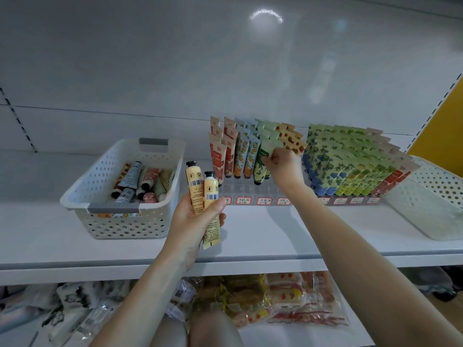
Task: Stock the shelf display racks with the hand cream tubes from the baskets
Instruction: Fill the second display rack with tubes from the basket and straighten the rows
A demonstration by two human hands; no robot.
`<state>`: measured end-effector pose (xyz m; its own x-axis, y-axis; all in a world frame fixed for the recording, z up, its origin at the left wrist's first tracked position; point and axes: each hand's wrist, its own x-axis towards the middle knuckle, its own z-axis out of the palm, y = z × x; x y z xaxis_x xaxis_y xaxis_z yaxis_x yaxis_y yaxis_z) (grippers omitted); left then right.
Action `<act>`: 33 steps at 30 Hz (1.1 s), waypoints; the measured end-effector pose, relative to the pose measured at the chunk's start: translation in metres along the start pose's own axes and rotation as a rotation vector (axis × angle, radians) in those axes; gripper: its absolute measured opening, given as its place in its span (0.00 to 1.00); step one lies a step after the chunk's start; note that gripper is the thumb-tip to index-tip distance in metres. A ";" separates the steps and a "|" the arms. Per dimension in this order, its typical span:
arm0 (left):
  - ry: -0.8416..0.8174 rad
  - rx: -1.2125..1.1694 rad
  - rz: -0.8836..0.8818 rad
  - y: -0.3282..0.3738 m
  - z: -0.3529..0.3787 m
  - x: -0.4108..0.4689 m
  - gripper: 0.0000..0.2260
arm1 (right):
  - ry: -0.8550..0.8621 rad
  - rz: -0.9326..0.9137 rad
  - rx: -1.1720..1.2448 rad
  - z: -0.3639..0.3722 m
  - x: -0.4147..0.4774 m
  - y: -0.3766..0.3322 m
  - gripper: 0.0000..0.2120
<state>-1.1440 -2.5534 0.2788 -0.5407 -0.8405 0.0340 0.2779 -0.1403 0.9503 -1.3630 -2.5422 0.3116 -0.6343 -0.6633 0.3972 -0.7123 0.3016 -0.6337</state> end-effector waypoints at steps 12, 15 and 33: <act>-0.001 0.004 -0.006 0.000 -0.005 0.001 0.09 | -0.069 0.036 -0.119 -0.003 0.007 -0.005 0.19; 0.005 0.001 -0.009 -0.001 -0.004 0.001 0.09 | -0.075 0.049 -0.134 -0.003 0.006 -0.007 0.18; 0.013 -0.006 -0.019 0.000 -0.003 0.002 0.08 | -0.005 -0.043 -0.122 0.008 -0.007 0.003 0.11</act>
<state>-1.1427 -2.5568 0.2782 -0.5352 -0.8447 0.0118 0.2722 -0.1592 0.9490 -1.3584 -2.5417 0.3019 -0.6008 -0.6809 0.4187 -0.7705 0.3538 -0.5302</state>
